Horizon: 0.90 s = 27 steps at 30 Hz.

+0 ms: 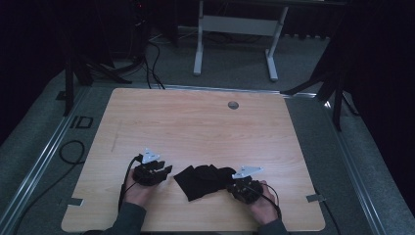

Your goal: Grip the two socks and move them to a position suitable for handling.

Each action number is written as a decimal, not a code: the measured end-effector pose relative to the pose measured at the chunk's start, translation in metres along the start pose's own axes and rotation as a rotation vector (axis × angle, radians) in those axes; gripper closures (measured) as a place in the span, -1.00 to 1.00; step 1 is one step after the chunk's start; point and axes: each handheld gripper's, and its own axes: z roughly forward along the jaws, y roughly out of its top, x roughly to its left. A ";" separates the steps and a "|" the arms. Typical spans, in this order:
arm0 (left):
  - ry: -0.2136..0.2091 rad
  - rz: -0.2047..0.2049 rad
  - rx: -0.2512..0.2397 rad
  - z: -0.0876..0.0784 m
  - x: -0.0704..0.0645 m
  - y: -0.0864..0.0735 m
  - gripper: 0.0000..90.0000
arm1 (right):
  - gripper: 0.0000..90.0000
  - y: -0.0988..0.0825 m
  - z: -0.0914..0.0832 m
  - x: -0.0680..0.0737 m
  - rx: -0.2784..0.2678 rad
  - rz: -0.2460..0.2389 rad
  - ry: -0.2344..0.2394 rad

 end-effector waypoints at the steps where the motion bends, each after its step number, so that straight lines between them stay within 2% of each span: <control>1: 0.000 0.000 0.000 0.000 0.000 0.000 0.37 | 1.00 0.000 0.000 0.000 0.000 0.000 0.000; 6: -0.014 0.016 0.005 0.001 -0.004 0.000 0.37 | 1.00 0.019 0.017 -0.019 0.003 0.004 -0.048; 7: -0.014 0.016 0.005 0.001 -0.004 0.000 0.38 | 1.00 0.019 0.017 -0.019 0.003 0.004 -0.048; 8: -0.016 0.018 0.004 0.001 -0.005 0.000 0.38 | 1.00 0.026 0.024 -0.027 0.004 0.003 -0.065; 9: -0.016 0.018 0.004 0.001 -0.005 0.000 0.38 | 1.00 0.026 0.024 -0.027 0.004 0.003 -0.065; 11: -0.022 0.022 0.007 0.001 -0.006 0.000 0.38 | 0.99 0.040 0.032 -0.037 0.010 -0.003 -0.091; 15: -0.028 0.025 0.006 0.002 -0.008 0.000 0.39 | 0.95 0.052 0.032 -0.041 0.014 0.009 -0.105; 16: -0.035 0.024 0.005 0.002 -0.009 0.001 0.39 | 0.90 0.057 0.021 -0.032 -0.012 0.000 -0.089; 18: -0.038 0.027 0.007 0.003 -0.009 0.001 0.40 | 0.85 0.060 0.011 -0.022 -0.036 -0.021 -0.073; 19: -0.038 0.027 0.007 0.003 -0.009 0.001 0.40 | 0.85 0.060 0.011 -0.022 -0.036 -0.021 -0.073; 20: -0.041 0.030 0.011 0.003 -0.011 0.001 0.40 | 0.80 0.063 0.004 -0.011 -0.060 -0.042 -0.045; 21: -0.041 0.030 0.011 0.003 -0.011 0.001 0.40 | 0.80 0.063 0.004 -0.011 -0.060 -0.042 -0.045; 22: -0.044 0.039 0.014 0.004 -0.013 0.001 0.40 | 0.73 0.067 0.003 -0.001 -0.074 -0.050 -0.009; 23: -0.044 0.039 0.014 0.004 -0.013 0.001 0.40 | 0.73 0.067 0.003 -0.001 -0.074 -0.050 -0.009; 24: -0.046 0.040 0.012 0.004 -0.014 0.001 0.40 | 0.66 0.072 0.007 0.009 -0.076 -0.073 0.023; 25: -0.046 0.040 0.012 0.004 -0.014 0.001 0.40 | 0.66 0.072 0.007 0.009 -0.076 -0.073 0.023; 26: -0.047 0.038 0.013 0.005 -0.015 0.001 0.40 | 0.63 0.079 0.013 0.019 -0.078 -0.097 0.046; 27: -0.047 0.038 0.013 0.005 -0.015 0.001 0.40 | 0.63 0.079 0.013 0.019 -0.078 -0.097 0.046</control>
